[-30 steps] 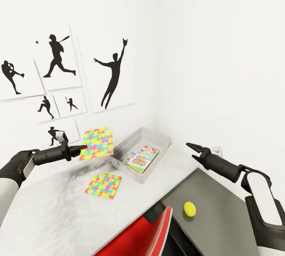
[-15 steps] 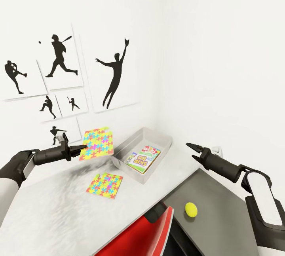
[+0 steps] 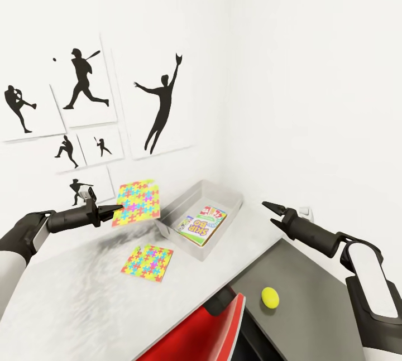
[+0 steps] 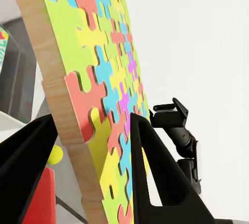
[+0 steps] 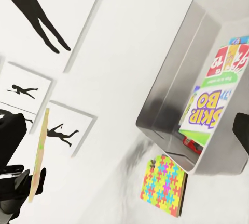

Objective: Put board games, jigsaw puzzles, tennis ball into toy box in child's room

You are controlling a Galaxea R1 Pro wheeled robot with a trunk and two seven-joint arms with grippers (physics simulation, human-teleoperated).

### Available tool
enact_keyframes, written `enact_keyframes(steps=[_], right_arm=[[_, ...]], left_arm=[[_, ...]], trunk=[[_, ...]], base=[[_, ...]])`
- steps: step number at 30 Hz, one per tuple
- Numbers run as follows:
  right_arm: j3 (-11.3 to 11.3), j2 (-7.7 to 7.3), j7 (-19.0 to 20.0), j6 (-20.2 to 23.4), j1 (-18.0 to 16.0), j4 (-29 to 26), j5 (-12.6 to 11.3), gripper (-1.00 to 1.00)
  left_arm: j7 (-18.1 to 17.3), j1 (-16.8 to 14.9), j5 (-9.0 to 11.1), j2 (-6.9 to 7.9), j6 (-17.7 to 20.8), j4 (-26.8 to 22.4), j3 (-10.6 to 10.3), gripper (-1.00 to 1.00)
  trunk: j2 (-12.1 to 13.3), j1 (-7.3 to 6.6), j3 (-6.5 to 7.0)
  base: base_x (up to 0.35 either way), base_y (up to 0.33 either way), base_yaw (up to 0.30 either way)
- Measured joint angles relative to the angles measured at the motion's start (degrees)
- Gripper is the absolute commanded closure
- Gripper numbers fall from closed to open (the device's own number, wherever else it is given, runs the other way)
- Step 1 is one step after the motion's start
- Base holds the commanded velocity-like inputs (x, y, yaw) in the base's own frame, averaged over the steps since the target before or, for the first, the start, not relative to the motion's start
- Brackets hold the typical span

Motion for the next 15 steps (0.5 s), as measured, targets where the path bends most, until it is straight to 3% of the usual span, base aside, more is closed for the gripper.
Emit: enact_keyframes(steps=[15], right_arm=[[0.1, 0.01, 0.0, 0.0, 0.0, 0.02, 0.0, -1.0]], left_arm=[[-0.06, 0.0, 0.0, 0.01, -0.22, 0.0, 0.0, 1.0]], trunk=[[0.0, 0.0, 0.0]], base=[[0.014, 0.0, 0.0]])
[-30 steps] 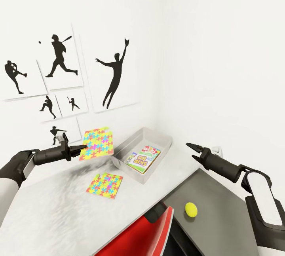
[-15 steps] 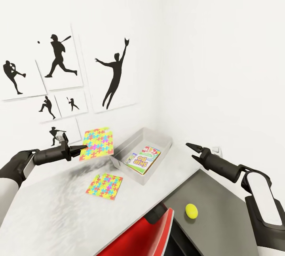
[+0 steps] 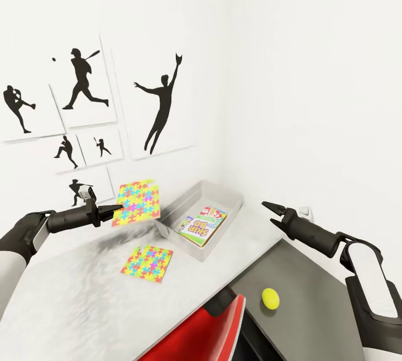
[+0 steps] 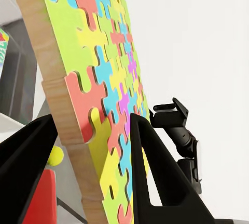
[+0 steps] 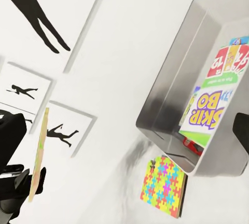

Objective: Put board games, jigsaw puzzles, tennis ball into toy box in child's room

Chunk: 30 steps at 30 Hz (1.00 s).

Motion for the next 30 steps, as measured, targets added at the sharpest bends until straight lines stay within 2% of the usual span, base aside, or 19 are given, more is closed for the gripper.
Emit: enact_keyframes(steps=[16, 18, 21, 23, 29, 30], right_arm=[[0.06, -0.01, 0.08, 0.04, 0.04, -0.07, -0.04, -1.0], [0.11, -0.03, 0.08, 0.07, 0.03, -0.08, -0.02, -1.0], [0.16, -0.07, 0.05, 0.16, 0.07, -0.11, -0.01, -1.0], [0.17, -0.11, 0.07, 0.24, 0.15, -0.24, -0.01, -1.0], [-0.17, -0.21, 0.18, 0.47, 1.08, -1.21, -0.05, -1.0], [-0.19, -0.24, 0.24, 0.54, 1.15, -1.3, -0.07, -1.0]], left_arm=[[0.17, 0.0, -0.05, -0.09, 0.04, 0.01, -0.18, 1.0], [0.43, 0.0, -0.07, -0.55, 0.06, -0.07, -0.32, 1.0], [0.9, 0.0, -0.32, -2.55, 0.2, -2.15, -0.45, 1.0], [2.86, -0.06, -0.47, -4.22, 0.53, -4.69, -0.49, 1.0], [14.48, -5.1, -0.13, -9.26, 2.4, -6.95, -0.42, 1.0], [16.68, -6.44, 0.08, -10.74, 2.61, -7.0, -0.43, 1.0]], trunk=[[0.0, 0.0, 0.0], [0.0, 0.0, 0.0], [0.0, 0.0, 0.0], [0.0, 0.0, 0.0], [0.0, 0.0, 0.01], [0.0, 0.0, 0.01]], base=[[0.0, 0.0, 0.0], [0.0, 0.0, 0.0], [0.0, 0.0, 0.0], [0.0, 0.0, 0.0], [0.0, 0.0, 0.0], [0.0, 0.0, 0.0]])
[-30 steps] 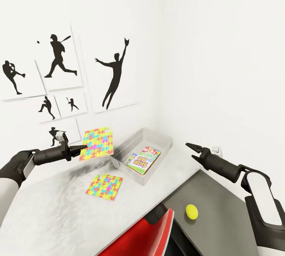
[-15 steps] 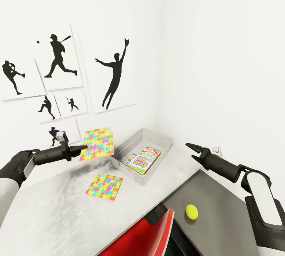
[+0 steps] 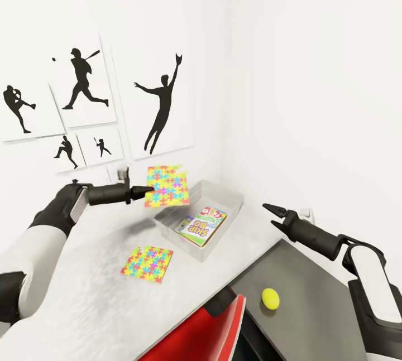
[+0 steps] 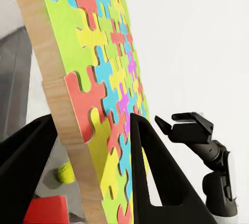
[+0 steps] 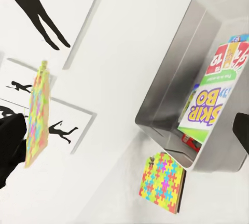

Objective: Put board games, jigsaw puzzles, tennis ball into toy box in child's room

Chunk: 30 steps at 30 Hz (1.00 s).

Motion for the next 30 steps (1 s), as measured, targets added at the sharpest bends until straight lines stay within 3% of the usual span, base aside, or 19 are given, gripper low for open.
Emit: enact_keyframes(steps=[4, 10, 13, 19, 23, 26, 30], right_arm=[[-0.11, -0.08, 0.11, 0.13, 0.13, -0.07, -0.05, -1.0], [-0.2, -0.15, 0.15, 0.83, 0.4, -0.09, 0.0, -1.0], [-0.28, -0.23, 0.15, 0.92, 0.47, -0.09, 0.03, -1.0], [-0.26, -0.21, 0.15, 0.95, 0.47, -0.09, 0.03, -1.0], [-1.54, -0.83, 1.31, 1.65, 0.57, 0.27, 0.3, -1.0], [-1.53, 0.13, 1.02, 0.68, 0.28, 0.37, 0.11, -1.0], [-1.51, 1.04, 0.24, 0.7, 0.86, 1.06, 0.5, -1.0]], left_arm=[[7.31, -4.04, -0.06, -3.94, 0.08, 0.37, -0.08, 1.0], [21.18, -7.62, -0.04, -9.93, -0.27, 1.7, -0.16, 1.0], [24.24, -8.56, -0.12, -11.98, -0.54, 2.16, -0.17, 1.0], [25.26, -8.94, -0.55, -13.1, -1.76, 3.91, -0.19, 1.0], [23.93, -10.25, -1.65, -11.8, -3.04, 2.61, -1.37, 1.0], [24.21, -11.23, -2.62, -11.2, -4.05, 1.64, -2.26, 1.0], [24.97, -10.76, -3.47, -12.46, -4.26, 1.64, -1.42, 1.0]], trunk=[[0.0, 0.0, -0.01], [0.0, 0.0, -0.01], [0.0, 0.0, -0.01], [0.0, 0.0, -0.01], [-0.01, 0.0, -0.01], [-0.01, 0.0, -0.01], [0.0, 0.0, -0.02]], base=[[0.0, 0.0, 0.0], [0.0, 0.0, 0.0], [0.0, 0.0, 0.0], [0.0, 0.0, 0.0], [0.0, 0.0, 0.0], [0.0, 0.0, 0.0], [0.0, 0.0, 0.0]])
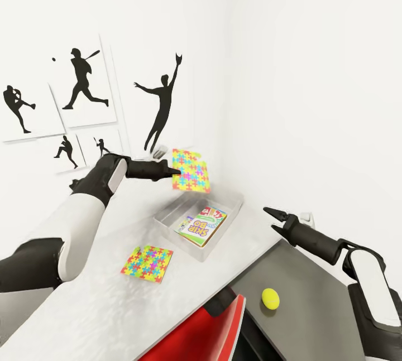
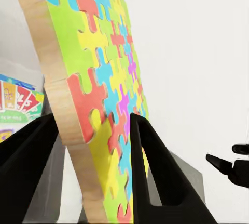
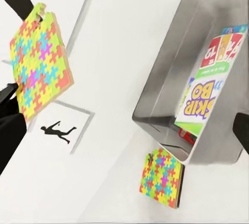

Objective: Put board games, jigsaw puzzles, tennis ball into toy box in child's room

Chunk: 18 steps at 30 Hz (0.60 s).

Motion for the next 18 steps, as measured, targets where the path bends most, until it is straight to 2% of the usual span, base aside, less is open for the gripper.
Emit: enact_keyframes(steps=[7, 18], right_arm=[[-0.04, 2.08, 0.07, -0.06, 1.38, 1.86, 0.05, -1.0], [-0.16, 2.11, 0.29, -0.02, 1.76, 4.55, -0.07, -1.0]], left_arm=[[0.13, 1.83, -0.02, -0.17, -0.12, 2.09, -0.2, 1.0], [0.09, 2.09, 0.06, -0.17, -0.07, 2.44, -0.29, 1.0]], trunk=[[-0.01, 0.0, 0.0], [-0.01, 0.0, 0.01]], base=[[0.0, 0.0, 0.0], [0.0, 0.0, 0.0]])
